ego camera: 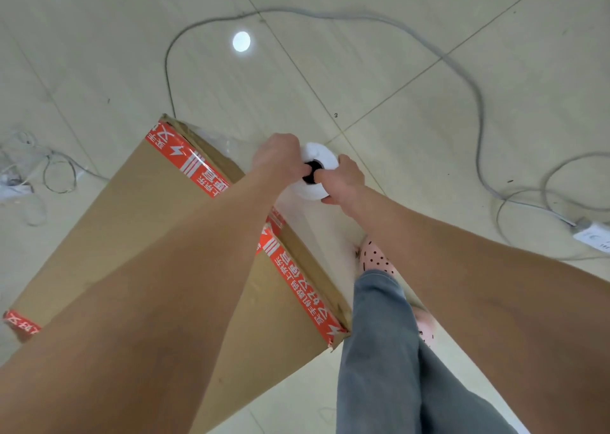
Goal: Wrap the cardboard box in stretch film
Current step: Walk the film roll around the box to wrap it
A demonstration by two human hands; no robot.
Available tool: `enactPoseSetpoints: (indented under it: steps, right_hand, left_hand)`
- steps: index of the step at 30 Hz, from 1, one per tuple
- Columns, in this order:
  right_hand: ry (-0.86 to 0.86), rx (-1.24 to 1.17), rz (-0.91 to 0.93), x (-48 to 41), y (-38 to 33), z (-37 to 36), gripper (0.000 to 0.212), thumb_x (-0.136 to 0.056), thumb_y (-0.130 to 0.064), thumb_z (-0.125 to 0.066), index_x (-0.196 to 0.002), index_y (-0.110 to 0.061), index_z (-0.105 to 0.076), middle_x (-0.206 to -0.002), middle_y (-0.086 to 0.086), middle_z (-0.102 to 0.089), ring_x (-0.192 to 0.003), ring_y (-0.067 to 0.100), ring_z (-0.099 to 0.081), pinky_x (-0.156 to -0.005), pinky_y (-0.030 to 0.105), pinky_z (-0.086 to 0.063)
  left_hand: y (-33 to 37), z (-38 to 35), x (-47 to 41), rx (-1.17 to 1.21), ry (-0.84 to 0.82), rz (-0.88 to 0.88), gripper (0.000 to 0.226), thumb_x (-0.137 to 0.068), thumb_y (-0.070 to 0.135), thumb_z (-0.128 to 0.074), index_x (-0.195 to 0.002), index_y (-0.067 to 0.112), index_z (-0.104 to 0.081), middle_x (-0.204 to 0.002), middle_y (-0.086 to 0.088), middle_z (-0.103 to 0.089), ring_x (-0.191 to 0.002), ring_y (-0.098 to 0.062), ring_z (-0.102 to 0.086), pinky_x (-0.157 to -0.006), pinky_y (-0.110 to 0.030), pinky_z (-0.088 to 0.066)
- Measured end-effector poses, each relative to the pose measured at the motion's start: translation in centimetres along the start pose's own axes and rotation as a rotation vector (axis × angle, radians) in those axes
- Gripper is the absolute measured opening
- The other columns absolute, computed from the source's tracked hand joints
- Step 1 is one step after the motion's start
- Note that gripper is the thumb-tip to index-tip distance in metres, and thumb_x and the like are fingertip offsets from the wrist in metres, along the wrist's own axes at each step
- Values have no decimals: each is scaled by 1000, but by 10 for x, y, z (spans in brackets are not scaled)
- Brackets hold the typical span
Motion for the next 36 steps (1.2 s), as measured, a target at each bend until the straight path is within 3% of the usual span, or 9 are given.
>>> enactPoseSetpoints:
  steps: [5, 10, 16, 21, 24, 28, 31, 34, 36]
  right_hand:
    - [89, 345, 206, -9, -34, 4, 33, -76, -21, -59, -109, -18, -59, -101, 2, -63, -91, 26, -61, -71, 36, -53]
    - [191, 659, 326, -12, -74, 1, 30, -73, -21, -59, -101, -30, -64, -85, -2, -62, -81, 25, -61, -60, 27, -37]
    - [148, 311, 269, -16, -71, 7, 64, -78, -25, -64, -137, -24, -42, -124, 0, -57, -106, 21, -57, -74, 27, -42]
    - [-47, 46, -26, -23, -53, -13, 63, -80, -22, -66, -135, -11, -39, -118, 5, -50, -76, 15, -53, -66, 33, -56]
    - [29, 147, 59, -30, -72, -20, 47, -80, -18, -62, -125, -9, -49, -113, 5, -51, -69, 14, -51, -63, 36, -58]
    - [50, 368, 148, -36, -101, -28, 39, -79, -20, -59, -117, -14, -55, -112, 4, -60, -89, 29, -62, -78, 41, -56]
    - [44, 517, 210, -36, -119, -34, 25, -78, -21, -59, -103, -21, -57, -102, 1, -62, -84, 26, -59, -63, 31, -48]
    - [62, 725, 300, -35, -133, -38, 27, -79, -21, -57, -103, -34, -58, -104, -2, -66, -94, 23, -63, -62, 27, -36]
    - [100, 774, 368, -35, -141, -36, 37, -79, -21, -56, -113, -35, -60, -105, -3, -67, -96, 22, -64, -64, 27, -36]
  left_hand:
    - [8, 3, -14, -29, 4, -87, 34, -77, 16, -61, -111, 17, -60, -106, -5, -62, -95, -27, -60, -75, -34, -50]
    - [2, 16, -24, -40, 46, -65, 15, -76, 14, -56, -91, 16, -62, -86, -3, -56, -78, -25, -53, -63, -29, -39]
    - [-12, 30, -28, 74, 74, 37, 12, -78, 19, -63, -82, 12, -54, -84, -6, -52, -78, -26, -51, -65, -30, -41]
    - [-14, 39, -35, 35, 44, 48, 17, -80, 21, -65, -80, 11, -51, -84, -6, -50, -75, -26, -51, -62, -29, -40]
    - [-27, 45, -40, 51, 42, 74, 18, -79, 23, -65, -80, 12, -52, -85, -6, -50, -77, -27, -51, -63, -29, -41]
    - [-45, 56, -44, 79, 62, 112, 17, -80, 20, -65, -81, 12, -50, -86, -7, -50, -77, -28, -50, -64, -29, -40]
    - [-49, 62, -46, 69, 60, 96, 12, -82, 16, -61, -85, 9, -51, -94, -9, -55, -80, -27, -52, -65, -30, -40]
    - [-43, 63, -51, 94, 37, 62, 24, -83, 11, -57, -107, 11, -62, -110, -8, -60, -95, -27, -59, -69, -31, -43]
    - [-41, 62, -54, 127, 17, 70, 19, -82, 10, -55, -100, 11, -64, -101, -7, -61, -91, -26, -60, -67, -29, -43]
Point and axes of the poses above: each hand's wrist, its own x-axis away from the middle knuckle, its own z-axis out of the back of the hand, y = z × x, the point moved 7 cm from there along -x, towards the middle knuckle
